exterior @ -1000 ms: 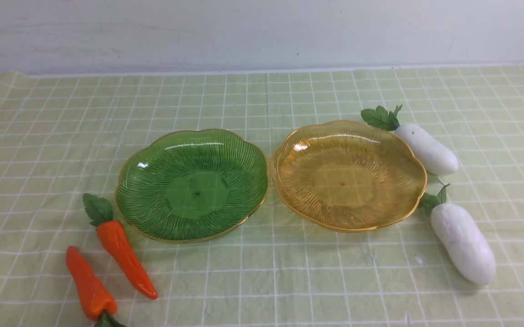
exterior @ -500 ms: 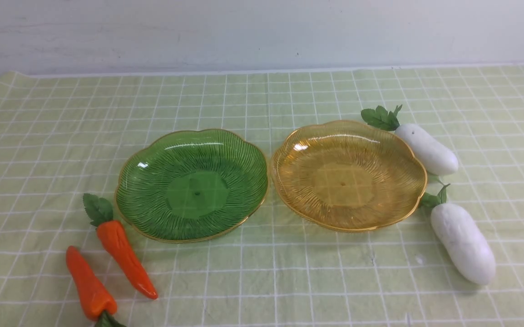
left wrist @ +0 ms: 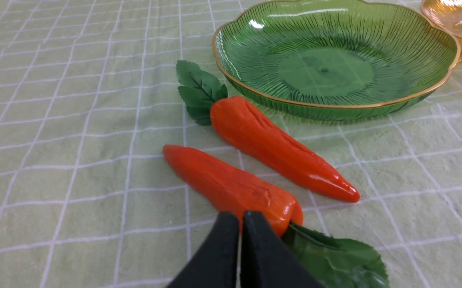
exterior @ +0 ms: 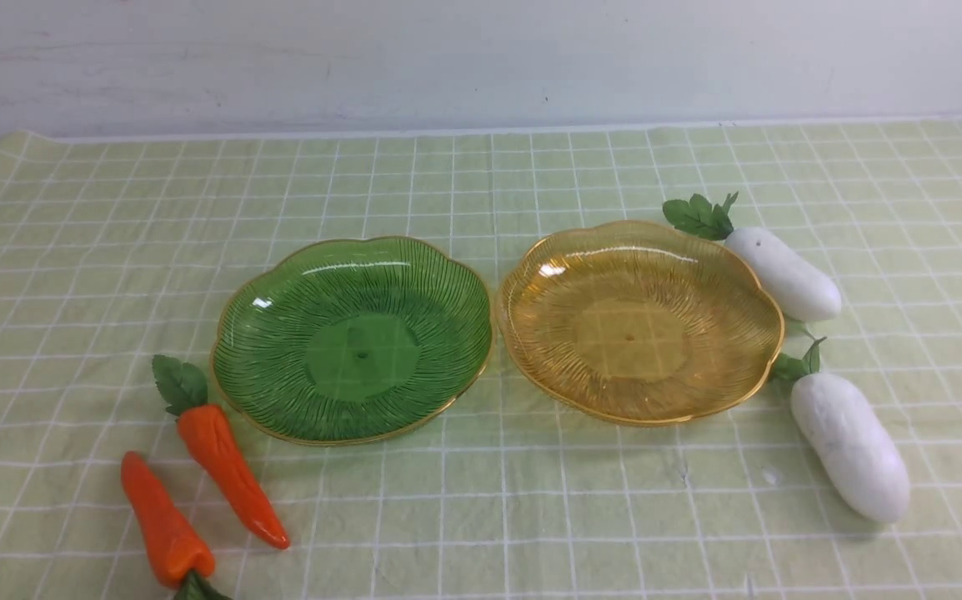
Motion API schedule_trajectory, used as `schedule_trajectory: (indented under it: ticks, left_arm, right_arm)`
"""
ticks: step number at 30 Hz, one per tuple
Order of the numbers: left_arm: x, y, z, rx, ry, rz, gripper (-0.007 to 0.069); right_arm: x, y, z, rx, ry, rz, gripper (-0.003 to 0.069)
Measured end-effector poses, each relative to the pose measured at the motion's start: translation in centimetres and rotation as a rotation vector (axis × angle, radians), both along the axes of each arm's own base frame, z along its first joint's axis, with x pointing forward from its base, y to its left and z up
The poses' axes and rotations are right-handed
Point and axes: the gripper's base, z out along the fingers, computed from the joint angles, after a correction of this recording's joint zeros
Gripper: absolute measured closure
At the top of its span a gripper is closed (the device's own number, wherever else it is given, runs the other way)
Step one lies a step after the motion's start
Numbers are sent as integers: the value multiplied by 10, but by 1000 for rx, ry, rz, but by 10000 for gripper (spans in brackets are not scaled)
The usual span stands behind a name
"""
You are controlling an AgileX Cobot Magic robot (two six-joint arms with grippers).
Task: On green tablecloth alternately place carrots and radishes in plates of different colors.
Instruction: 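Place the white radish on the plate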
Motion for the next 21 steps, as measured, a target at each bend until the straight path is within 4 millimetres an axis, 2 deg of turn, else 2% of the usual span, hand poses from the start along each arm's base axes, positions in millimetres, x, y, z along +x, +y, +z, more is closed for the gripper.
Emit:
schedule_trajectory:
  ticks: [10, 13, 16, 18, 21]
  left_arm:
    - [0, 0, 0, -1, 0, 0, 629]
    - [0, -1, 0, -59, 6, 6, 629]
    - [-1, -5, 0, -243, 28, 19, 629]
    - [-1, -10, 1, -482, 62, 34, 629]
    - [-2, -15, 3, -697, 97, 46, 629]
  right_arm:
    - [0, 0, 0, -11, -1, -1, 673]
    - [0, 0, 1, 5, -15, -2, 673]
    - [1, 2, 2, 136, -45, -6, 673]
    - [2, 4, 4, 287, -75, -12, 673]
    - [2, 6, 9, 527, -133, -19, 673]
